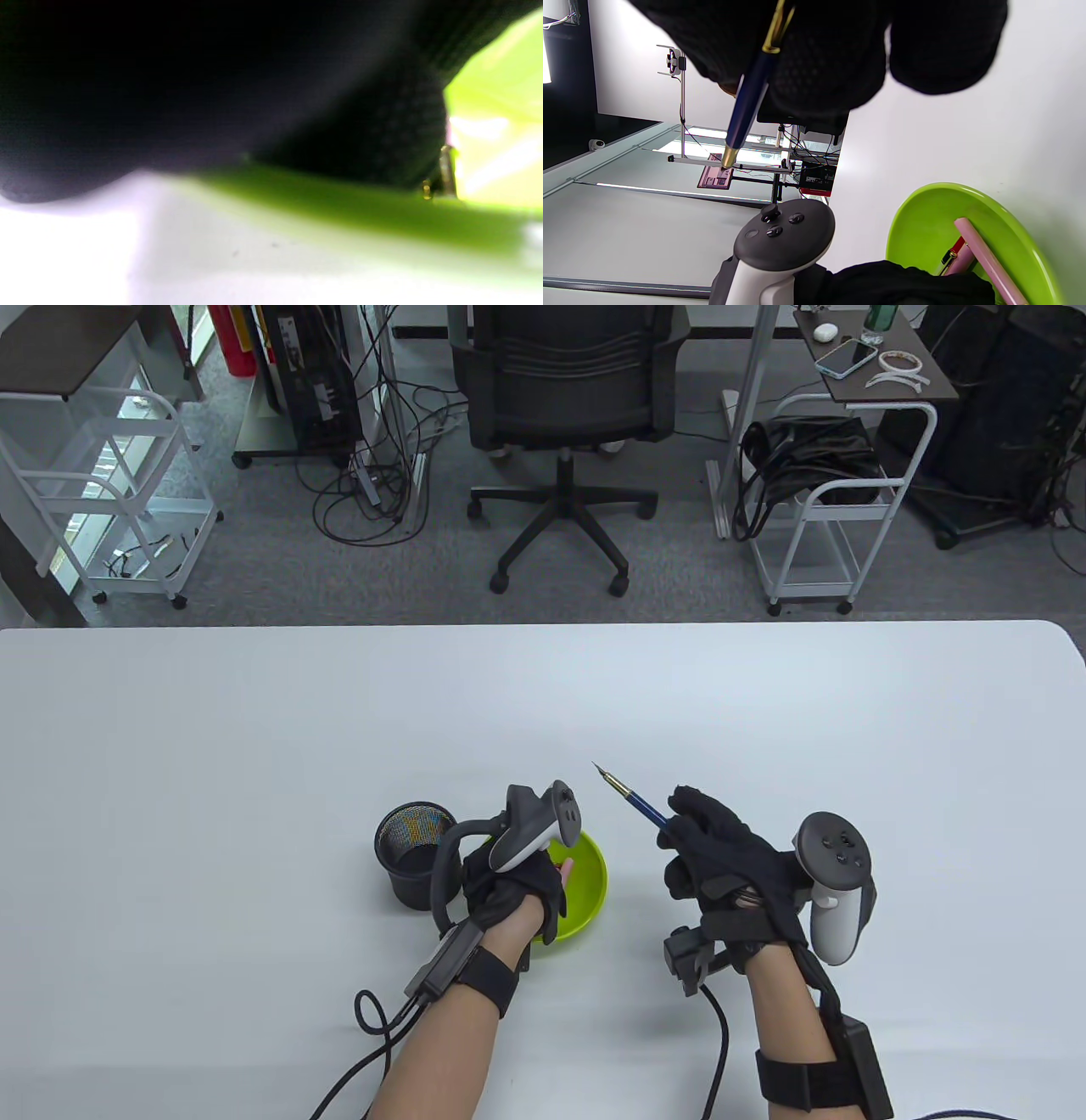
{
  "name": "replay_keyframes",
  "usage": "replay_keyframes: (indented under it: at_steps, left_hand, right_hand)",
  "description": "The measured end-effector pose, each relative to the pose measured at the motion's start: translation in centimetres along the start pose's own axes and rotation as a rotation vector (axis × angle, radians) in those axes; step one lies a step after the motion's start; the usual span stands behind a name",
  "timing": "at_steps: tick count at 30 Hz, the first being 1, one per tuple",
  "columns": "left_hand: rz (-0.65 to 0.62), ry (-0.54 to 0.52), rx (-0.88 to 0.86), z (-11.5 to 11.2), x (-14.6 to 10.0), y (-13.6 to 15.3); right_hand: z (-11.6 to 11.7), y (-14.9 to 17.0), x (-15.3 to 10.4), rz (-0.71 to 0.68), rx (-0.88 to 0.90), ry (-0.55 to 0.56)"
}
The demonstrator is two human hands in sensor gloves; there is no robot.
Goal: Assemble fountain pens from components
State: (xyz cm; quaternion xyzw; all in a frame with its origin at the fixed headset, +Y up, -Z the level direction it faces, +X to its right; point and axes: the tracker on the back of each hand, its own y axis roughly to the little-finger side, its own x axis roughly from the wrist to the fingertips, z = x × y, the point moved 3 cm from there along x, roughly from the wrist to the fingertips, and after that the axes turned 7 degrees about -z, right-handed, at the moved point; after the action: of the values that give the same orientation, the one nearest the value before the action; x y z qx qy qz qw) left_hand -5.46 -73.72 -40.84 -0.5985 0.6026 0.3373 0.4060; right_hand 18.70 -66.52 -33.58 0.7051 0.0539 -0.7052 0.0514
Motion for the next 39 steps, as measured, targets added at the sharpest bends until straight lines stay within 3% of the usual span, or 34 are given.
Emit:
replay_keyframes:
  at_steps: [14,30,36,39]
  left_hand:
    - [-0.018,0.092,-0.07,-0.9,1.3,-0.3]
    - [-0.098,0.081,-0.084,-0.6,1.3,0.1]
    - [-0.151,-0.002,-0.146,1.2,-0.1,0.9]
    - [-0.195,-0.097,-0.24,2.5,-1.5,1.9]
  right_hand:
    - [-0.1,0.1,0.0,0.015,0.005,0.009]
    - [0.0,0.3,0.0,0.022,-0.011,0.007]
    - [0.0,0.6,0.0,0.038,-0.02,0.008]
    - [0.1,0.8,0.0,0.047,-0.028,0.007]
